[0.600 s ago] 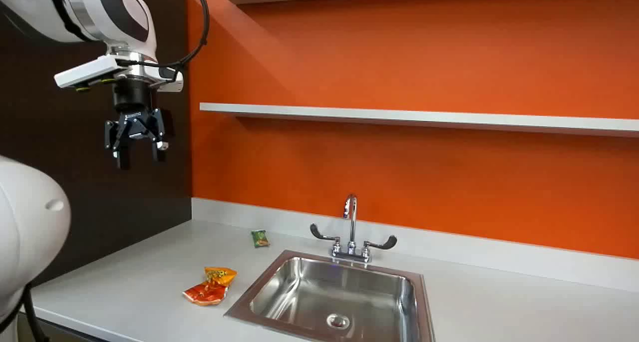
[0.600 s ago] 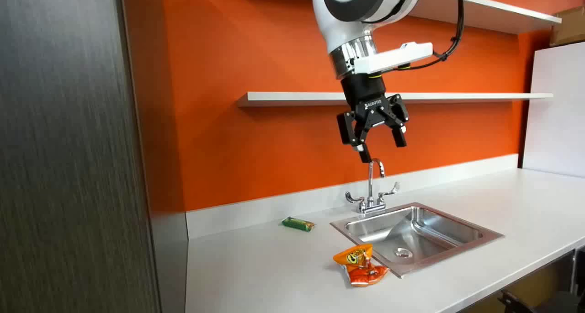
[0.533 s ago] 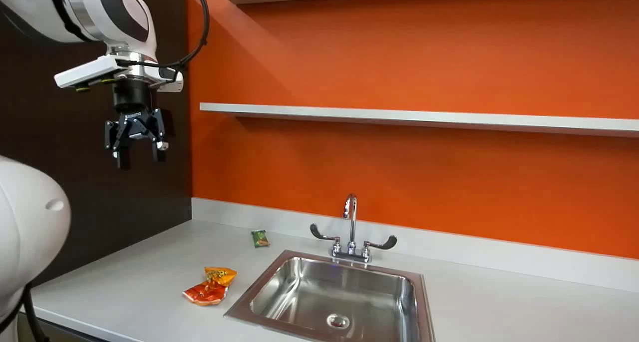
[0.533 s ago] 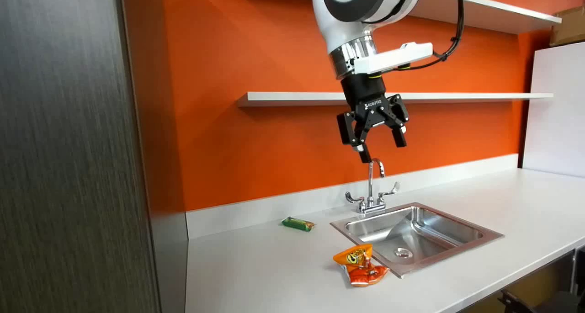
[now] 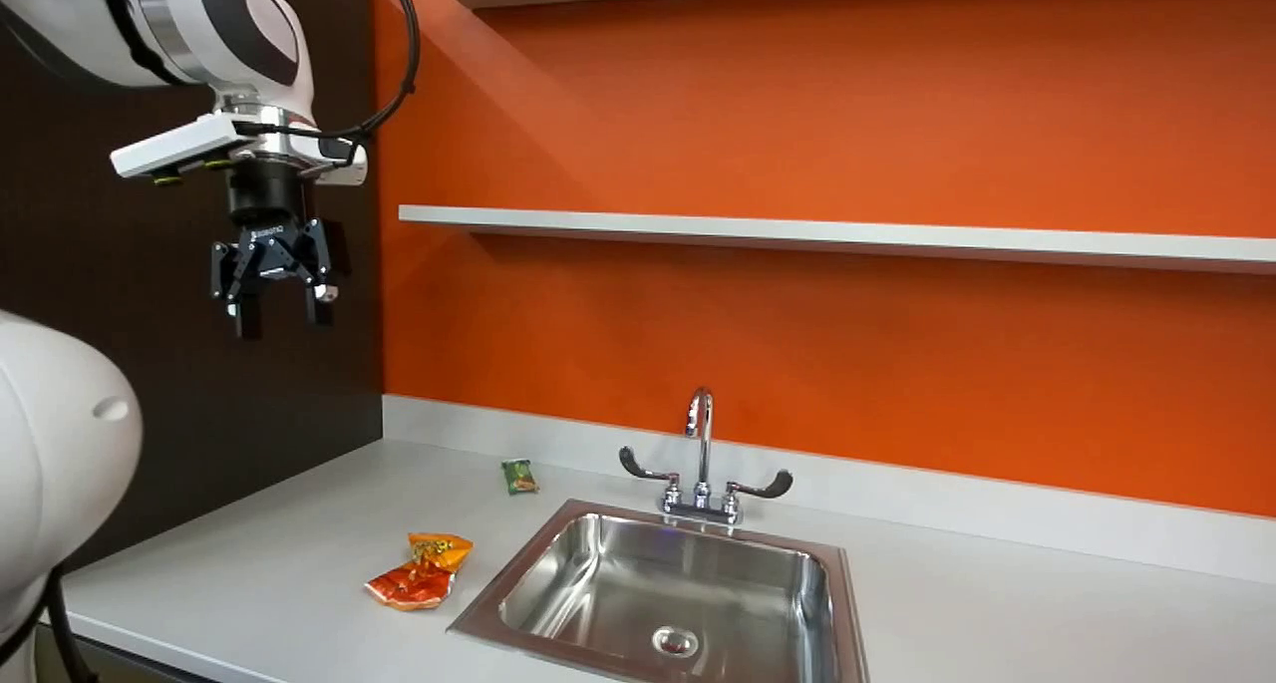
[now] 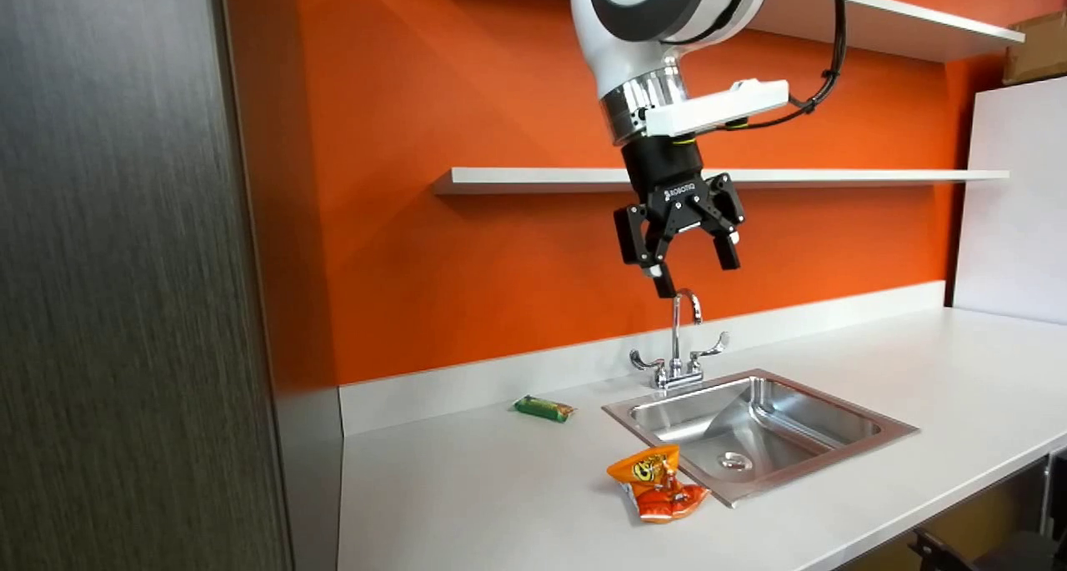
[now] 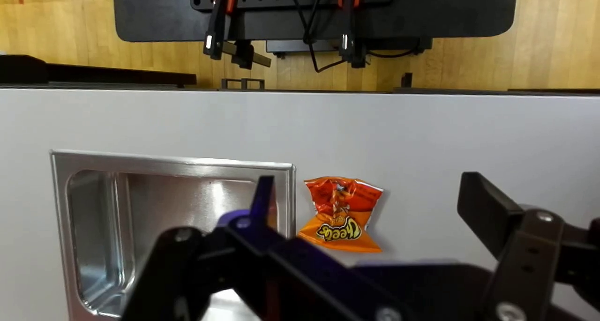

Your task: Put the red and orange packet on the bottom shelf.

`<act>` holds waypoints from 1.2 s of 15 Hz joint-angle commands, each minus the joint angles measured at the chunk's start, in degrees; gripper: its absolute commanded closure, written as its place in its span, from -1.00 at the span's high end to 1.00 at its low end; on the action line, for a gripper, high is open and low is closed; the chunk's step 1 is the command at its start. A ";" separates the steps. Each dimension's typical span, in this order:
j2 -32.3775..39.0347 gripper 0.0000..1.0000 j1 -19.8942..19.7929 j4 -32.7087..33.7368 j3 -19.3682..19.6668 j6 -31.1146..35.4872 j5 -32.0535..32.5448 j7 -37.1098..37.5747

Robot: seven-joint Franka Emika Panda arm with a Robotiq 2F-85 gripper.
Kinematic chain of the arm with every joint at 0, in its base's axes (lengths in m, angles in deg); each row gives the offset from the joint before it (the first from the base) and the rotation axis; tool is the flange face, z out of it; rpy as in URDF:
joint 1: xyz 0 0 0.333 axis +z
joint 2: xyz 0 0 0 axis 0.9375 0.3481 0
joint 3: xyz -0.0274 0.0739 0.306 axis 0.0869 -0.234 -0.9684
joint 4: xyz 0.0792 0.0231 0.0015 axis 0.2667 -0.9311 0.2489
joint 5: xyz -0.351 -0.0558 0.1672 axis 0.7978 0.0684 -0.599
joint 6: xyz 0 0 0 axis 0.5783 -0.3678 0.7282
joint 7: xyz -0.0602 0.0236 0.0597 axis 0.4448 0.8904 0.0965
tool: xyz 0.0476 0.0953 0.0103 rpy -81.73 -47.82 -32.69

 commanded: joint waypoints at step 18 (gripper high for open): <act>6.17 1.00 -2.19 -17.63 3.83 35.54 1.50 10.62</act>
